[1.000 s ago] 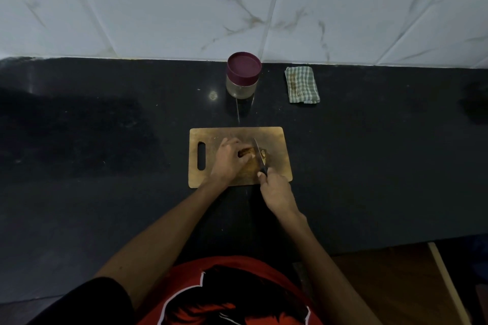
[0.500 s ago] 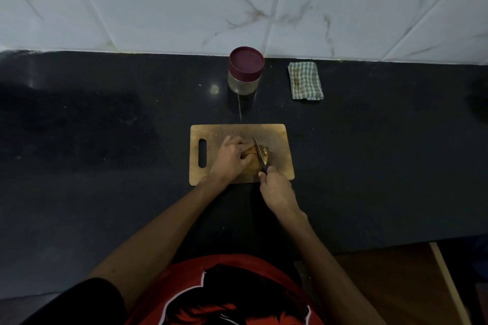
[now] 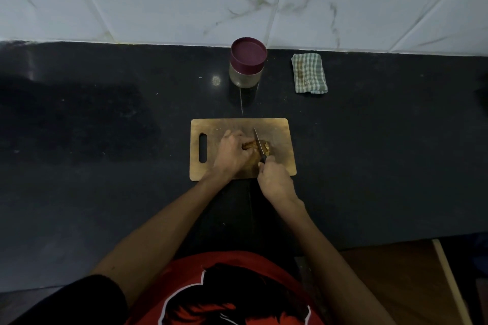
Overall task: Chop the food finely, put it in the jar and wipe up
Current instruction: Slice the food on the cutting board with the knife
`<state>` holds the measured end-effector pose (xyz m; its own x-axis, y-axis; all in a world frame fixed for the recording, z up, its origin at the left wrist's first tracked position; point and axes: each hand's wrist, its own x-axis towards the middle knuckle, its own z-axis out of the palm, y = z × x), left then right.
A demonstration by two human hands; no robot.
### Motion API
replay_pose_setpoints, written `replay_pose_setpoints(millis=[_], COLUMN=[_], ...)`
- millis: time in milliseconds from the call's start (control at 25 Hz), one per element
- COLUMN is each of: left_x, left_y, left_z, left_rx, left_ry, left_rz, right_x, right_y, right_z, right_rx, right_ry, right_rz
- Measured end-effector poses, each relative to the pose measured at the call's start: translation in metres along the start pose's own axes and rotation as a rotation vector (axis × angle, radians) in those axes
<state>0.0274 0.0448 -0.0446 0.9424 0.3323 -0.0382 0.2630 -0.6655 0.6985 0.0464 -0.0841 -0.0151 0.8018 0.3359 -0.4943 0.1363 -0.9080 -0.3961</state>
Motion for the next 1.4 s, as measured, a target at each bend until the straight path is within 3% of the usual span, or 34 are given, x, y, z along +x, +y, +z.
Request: replay_pose_setpoints(millis=[440,840,1400], left_x=[-0.002,-0.002,-0.004], left_y=[-0.001,0.0,-0.002], left_z=[0.004,0.004,0.006], left_rx=[-0.024,0.011,0.001], left_ry=[0.021,0.011,0.035], left_rz=[-0.025,-0.015,-0.036], right_x=[-0.027,0.001,-0.003], right_y=[0.01,-0.008,0.016], right_z=[0.013,0.006,-0.011], right_rx=[-0.026,-0.035,0.171], right_ry=[-0.015,0.005,0.039], right_rz=[0.032,0.041,0.069])
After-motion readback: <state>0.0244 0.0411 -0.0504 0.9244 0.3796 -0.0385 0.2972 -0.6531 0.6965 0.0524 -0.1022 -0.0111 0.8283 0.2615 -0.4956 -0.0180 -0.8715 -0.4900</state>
